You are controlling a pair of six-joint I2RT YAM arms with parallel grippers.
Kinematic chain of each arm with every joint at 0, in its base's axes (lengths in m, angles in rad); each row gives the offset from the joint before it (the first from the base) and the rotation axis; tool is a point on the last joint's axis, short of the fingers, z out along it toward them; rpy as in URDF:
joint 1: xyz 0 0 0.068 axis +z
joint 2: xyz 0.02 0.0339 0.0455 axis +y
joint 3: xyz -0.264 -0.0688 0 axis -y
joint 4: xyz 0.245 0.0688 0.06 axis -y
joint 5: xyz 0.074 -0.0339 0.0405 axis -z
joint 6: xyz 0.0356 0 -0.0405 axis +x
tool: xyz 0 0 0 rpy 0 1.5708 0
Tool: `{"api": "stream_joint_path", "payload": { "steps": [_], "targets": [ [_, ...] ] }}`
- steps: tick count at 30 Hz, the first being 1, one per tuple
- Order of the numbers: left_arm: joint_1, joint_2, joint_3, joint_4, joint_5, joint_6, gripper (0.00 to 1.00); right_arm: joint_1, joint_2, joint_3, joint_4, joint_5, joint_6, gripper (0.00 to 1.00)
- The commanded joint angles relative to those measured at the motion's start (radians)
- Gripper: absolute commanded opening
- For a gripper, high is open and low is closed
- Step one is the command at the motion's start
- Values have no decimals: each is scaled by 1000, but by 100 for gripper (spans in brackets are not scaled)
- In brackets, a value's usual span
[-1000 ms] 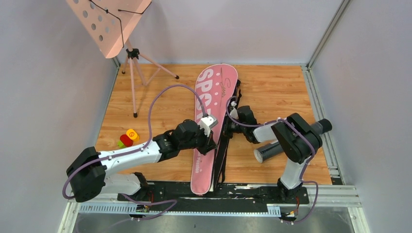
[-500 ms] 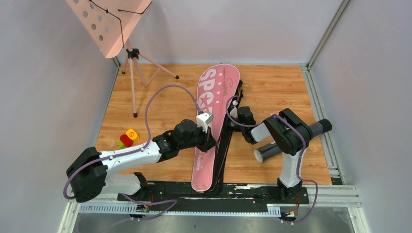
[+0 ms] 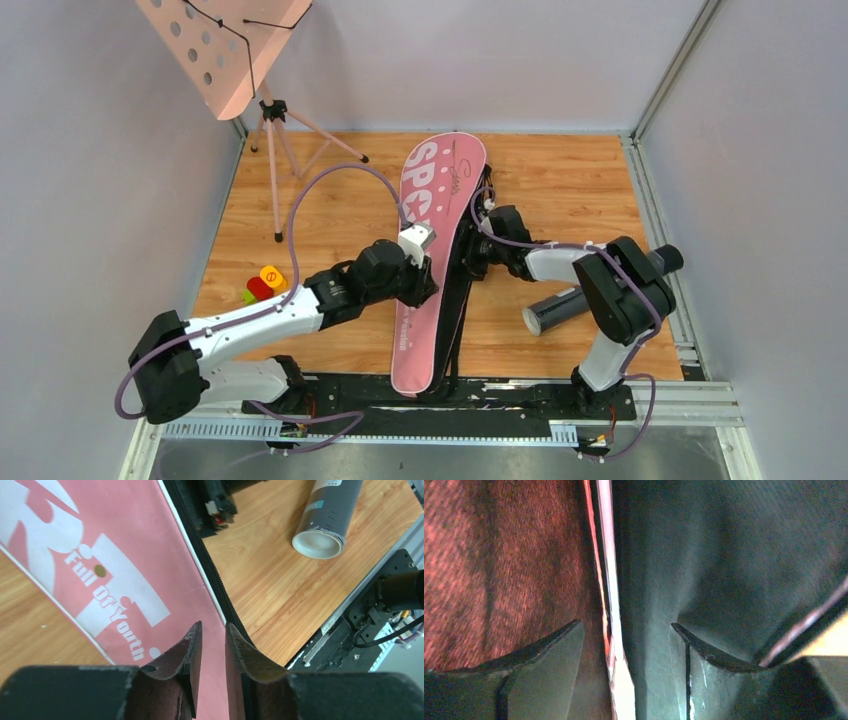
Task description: Pack up the badminton gear
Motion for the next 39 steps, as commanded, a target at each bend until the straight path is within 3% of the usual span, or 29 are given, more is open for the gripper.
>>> {"api": "stream_joint_path", "payload": {
  "steps": [1, 8, 14, 17, 23, 31, 36, 39],
  "targets": [
    [-4, -41, 69, -114, -64, 77, 32, -13, -117, -3, -189, 15, -66, 65],
    [-4, -5, 99, -199, -6, 57, 38, -60, -298, -26, -404, 111, -118, 65],
    [-8, 16, 53, -164, 45, 29, 40, -70, -428, -7, -534, 240, -183, 65],
    [-9, 16, 22, -169, 21, 19, 41, -73, -442, -5, -515, 243, -187, 68],
    [-10, 43, -12, -168, -43, 8, 44, -95, -315, 46, -458, 212, -187, 71],
    [-10, 37, -52, -112, -63, 17, 45, -99, -181, 34, -329, 142, -165, 65],
    [-9, 11, -48, -126, -81, 49, 46, -98, -161, -36, -186, 111, -108, 61],
    [-10, -28, -30, -159, -107, 65, 46, -97, -131, -34, -186, 115, -90, 61]
  ]
}}
